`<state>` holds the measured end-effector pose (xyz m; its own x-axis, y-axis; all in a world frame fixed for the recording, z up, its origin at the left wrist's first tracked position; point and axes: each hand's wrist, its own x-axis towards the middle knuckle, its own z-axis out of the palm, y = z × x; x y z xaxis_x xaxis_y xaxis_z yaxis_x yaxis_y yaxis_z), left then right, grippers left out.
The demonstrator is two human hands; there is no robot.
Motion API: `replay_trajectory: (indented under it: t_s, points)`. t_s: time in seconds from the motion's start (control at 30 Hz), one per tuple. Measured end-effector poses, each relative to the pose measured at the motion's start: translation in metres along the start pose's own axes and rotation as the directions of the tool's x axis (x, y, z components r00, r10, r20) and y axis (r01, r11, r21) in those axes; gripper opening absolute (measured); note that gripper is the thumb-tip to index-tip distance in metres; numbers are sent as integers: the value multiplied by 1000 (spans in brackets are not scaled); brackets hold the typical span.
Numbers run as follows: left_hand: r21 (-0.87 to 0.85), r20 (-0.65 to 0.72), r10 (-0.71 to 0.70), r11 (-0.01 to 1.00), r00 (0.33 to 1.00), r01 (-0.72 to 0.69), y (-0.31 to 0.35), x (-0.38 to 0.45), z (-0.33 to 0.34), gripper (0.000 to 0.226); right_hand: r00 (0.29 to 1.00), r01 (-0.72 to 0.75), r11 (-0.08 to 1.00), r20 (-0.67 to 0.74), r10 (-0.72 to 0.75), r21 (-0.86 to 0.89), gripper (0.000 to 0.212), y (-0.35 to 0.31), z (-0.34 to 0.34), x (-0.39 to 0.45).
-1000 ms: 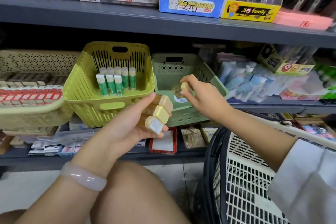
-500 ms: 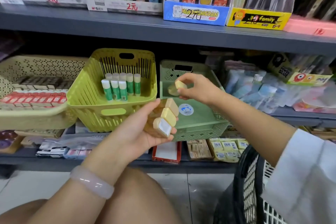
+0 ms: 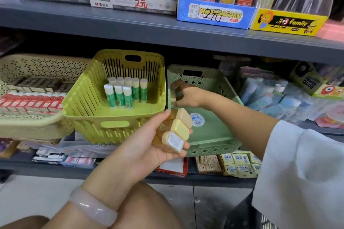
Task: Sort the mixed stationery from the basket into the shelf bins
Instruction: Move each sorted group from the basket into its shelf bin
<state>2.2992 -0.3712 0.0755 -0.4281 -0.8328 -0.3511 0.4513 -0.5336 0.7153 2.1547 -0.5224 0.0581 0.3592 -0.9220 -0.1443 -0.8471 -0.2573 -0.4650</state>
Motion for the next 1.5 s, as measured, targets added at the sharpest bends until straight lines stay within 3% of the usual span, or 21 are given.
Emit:
replay_trajectory:
  t_s: [0.1, 0.17, 0.23, 0.3, 0.37, 0.43, 0.5, 0.63, 0.9, 1.0, 1.1, 1.17, 1.27, 1.37, 1.5]
  points:
    - [-47, -10, 1, 999, 1000, -2, 0, 0, 3, 39, 999, -1, 1000, -47, 2, 15, 44, 1, -16, -20]
    - [-90, -14, 3, 996, 1000, -4, 0, 0, 5, 37, 999, 28, 971, -47, -18, 239, 26, -4, -26, -40]
    - [-108, -13, 10, 994, 1000, -12, 0, -1, 8, 37, 999, 47, 874, 0, -54, 484, 15, -9, -33, -66]
    - [-95, -20, 27, 995, 999, -29, -1, 0, 10, 36, 990, 73, 814, 60, -131, 576, 19, -11, -38, -89]
    - [-69, -33, 49, 996, 998, -51, -2, 1, 12, 36, 968, 113, 802, 117, -222, 587, 28, -12, -40, -106]
    - [-49, -40, 64, 997, 997, -66, -4, 2, 14, 35, 949, 158, 808, 140, -284, 567, 22, -16, -39, -115]
    - [-42, -46, 66, 997, 997, -68, -5, 2, 15, 33, 948, 184, 806, 114, -296, 563, 12, -18, -35, -118]
    - [-22, -64, 67, 997, 996, -69, -5, 3, 16, 38, 962, 214, 797, 20, -273, 565, 16, -18, -30, -119]
    - [-14, -54, 101, 995, 993, -102, -5, 3, 17, 21, 981, 78, 683, 65, -181, 726, 33, -14, -29, -120]
    - [-14, -52, 105, 994, 993, -106, -5, 5, 19, 15, 988, 32, 593, 66, -143, 805, 28, -14, -27, -118]
    - [-44, -61, 88, 995, 994, -90, -5, 5, 19, 24, 997, -60, 525, 81, -17, 849, 19, -11, -29, -108]
    - [-64, -75, 84, 994, 994, -89, -4, 4, 18, 24, 994, -80, 544, 26, 107, 835, 13, -8, -30, -96]
    - [-47, -85, 88, 995, 993, -92, -5, 4, 19, 21, 977, -127, 683, -26, 210, 720, 10, -9, -25, -78]
    - [-36, -90, 79, 996, 993, -82, -4, 5, 19, 25, 939, -220, 744, -70, 337, 631, 11, -11, -15, -61]
    - [-36, -81, 62, 997, 995, -65, -4, 4, 18, 31, 927, -286, 815, -70, 369, 504, 13, -18, -3, -48]
